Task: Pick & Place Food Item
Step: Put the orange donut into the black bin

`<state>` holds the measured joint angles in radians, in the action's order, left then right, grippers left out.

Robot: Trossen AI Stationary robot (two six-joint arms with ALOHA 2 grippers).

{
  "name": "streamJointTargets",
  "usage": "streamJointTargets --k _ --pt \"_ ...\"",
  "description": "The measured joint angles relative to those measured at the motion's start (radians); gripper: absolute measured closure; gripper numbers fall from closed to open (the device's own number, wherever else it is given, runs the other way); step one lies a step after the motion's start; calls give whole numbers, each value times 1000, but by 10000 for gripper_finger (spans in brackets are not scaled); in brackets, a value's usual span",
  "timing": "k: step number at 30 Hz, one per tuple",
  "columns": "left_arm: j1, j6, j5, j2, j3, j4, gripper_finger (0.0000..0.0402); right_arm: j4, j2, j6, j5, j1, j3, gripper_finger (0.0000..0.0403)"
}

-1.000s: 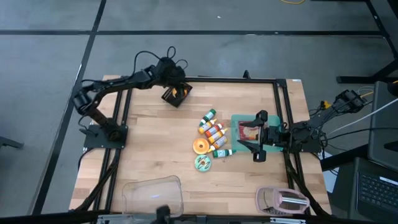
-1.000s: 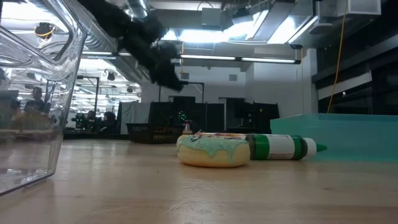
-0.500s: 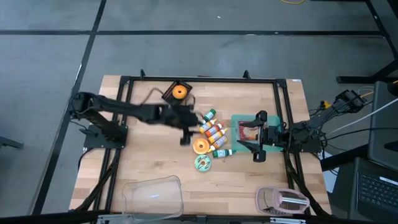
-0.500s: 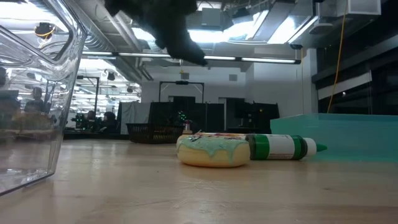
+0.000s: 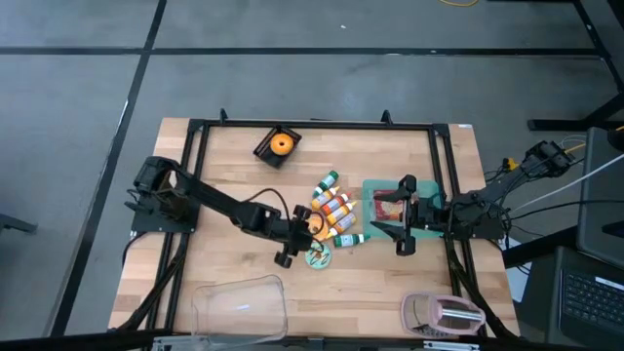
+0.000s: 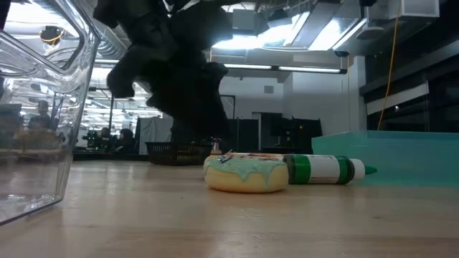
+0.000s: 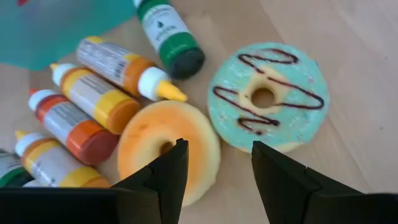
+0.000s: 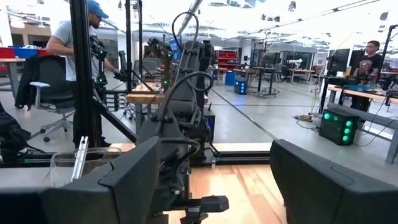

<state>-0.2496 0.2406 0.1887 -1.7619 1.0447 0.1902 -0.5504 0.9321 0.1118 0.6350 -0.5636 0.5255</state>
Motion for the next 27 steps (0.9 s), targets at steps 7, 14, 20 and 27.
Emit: streamJointTargets --k 7,14,20,27 --pt "23 25 9 -3 1 23 230 -3 16 -3 0 0 0 108" --pt "70 76 -37 -3 1 16 230 -3 16 0 0 0 0 108" --pt "82 99 -84 -3 1 12 230 -3 16 0 0 0 0 108" --pt "83 116 -103 -37 2 -2 230 -3 16 1 0 0 0 108"
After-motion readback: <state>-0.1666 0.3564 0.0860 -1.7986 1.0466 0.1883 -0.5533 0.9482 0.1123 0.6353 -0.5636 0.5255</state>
